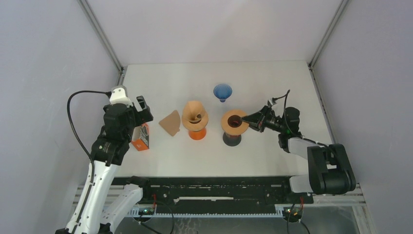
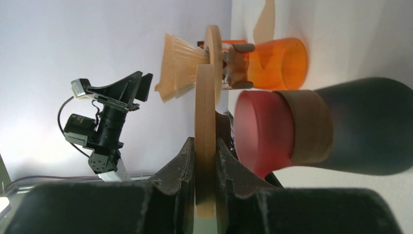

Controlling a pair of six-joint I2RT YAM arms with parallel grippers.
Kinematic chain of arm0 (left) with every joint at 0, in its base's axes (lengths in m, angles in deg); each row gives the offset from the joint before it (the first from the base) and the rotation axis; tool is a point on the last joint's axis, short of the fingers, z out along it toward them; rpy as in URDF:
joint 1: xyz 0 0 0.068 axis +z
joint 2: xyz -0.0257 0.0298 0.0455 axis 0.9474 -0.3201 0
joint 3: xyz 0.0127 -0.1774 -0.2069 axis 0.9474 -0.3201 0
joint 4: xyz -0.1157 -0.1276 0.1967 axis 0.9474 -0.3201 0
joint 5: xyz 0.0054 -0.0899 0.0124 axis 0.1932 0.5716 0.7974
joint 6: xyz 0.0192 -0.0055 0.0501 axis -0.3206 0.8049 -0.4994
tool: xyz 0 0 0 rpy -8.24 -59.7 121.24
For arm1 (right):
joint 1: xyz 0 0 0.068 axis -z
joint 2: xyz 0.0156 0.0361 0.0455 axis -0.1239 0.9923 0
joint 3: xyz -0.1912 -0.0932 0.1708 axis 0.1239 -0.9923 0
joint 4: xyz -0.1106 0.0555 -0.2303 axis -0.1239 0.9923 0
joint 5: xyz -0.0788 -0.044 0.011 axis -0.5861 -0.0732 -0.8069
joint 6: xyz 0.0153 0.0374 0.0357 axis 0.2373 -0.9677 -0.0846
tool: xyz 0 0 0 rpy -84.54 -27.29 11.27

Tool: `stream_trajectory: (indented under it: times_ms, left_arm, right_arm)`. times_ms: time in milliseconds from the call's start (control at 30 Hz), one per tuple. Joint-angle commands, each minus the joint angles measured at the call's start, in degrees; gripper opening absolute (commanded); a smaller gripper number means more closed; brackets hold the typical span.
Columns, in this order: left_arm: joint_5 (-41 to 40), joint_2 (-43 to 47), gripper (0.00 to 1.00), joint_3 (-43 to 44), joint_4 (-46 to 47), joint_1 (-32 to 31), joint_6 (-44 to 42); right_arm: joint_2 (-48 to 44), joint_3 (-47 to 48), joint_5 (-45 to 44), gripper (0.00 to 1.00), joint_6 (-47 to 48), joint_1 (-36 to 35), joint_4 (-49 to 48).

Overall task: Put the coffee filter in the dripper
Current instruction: Place the dripper holder onto the coffee server.

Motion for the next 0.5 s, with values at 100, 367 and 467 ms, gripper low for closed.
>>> stream_trajectory:
  times_ms: [100,367,467]
  left_arm:
    - [1.71,-0.59,1.0,-0.95,1.98,0.42,-0.22]
    - [1.62,-0.74,1.0,-1.02,2.03,0.43,-0.24]
    - [1.45,-0.89,1.0,-0.97,1.97,0.41,-0.33]
  right_arm:
    - [0.85,-2.02,0.42,0.04,0.74,-2.46,-3.58]
    - [5.01,-2.02,0.01,0.03,-1.17,-3.39,-8.72]
    - [5.48,-2.08,-0.01,0.03,-1.52,-2.97,-9.66]
